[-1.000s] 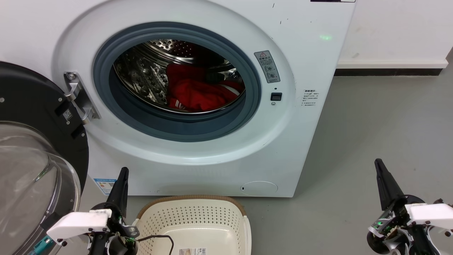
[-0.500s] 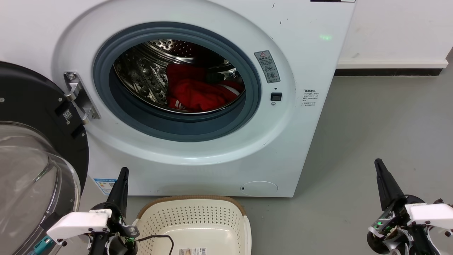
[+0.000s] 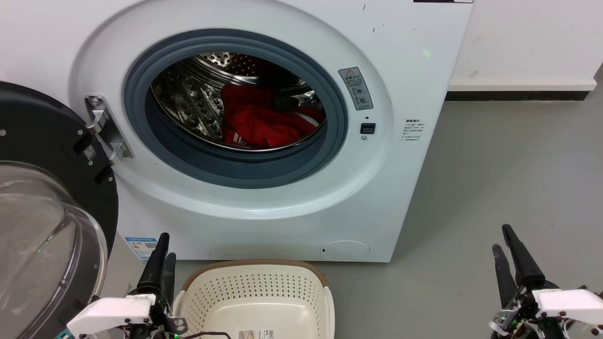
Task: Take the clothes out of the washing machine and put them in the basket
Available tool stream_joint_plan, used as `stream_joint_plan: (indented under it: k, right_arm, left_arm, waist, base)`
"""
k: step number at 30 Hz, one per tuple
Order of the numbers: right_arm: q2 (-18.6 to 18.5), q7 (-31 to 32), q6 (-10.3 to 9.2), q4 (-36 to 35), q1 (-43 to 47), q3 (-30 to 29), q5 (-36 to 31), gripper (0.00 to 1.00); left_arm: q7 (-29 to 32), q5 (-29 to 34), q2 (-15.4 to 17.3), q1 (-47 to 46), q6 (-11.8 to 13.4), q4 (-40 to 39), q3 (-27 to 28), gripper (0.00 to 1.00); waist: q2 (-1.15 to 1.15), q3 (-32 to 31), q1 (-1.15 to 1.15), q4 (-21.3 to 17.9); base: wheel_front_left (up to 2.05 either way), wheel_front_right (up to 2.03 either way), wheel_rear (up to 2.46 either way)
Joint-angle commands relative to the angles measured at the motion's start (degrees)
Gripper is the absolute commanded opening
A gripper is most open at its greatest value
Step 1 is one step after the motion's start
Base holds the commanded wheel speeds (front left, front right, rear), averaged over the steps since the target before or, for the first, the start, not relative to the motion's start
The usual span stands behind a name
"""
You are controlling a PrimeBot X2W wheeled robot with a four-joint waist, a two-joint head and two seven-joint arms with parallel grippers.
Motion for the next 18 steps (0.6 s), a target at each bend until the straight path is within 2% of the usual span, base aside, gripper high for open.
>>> stream_joint_plan:
  k: [1, 18]
  right_arm:
    - [-0.2, -0.7, 0.0, -1.6, -0.8, -0.1, -2.0, 1.0]
    - [-0.2, -5.1, 0.0, -8.5, 0.6, 1.2, -26.5, 1.0]
  left_arm:
    - [-0.6, 2.2, 0.1, -0.9, 0.2, -1.8, 0.1, 1.0]
    - [-5.0, 24.4, 0.2, 0.1, 4.9, -7.5, -3.1, 1.0]
  waist:
    - [0.0, 0.0, 0.0, 0.0]
    - [0.0, 0.4, 0.0, -0.2]
  base:
    - [0.0, 0.0, 0.0]
    - [0.0, 0.0, 0.0]
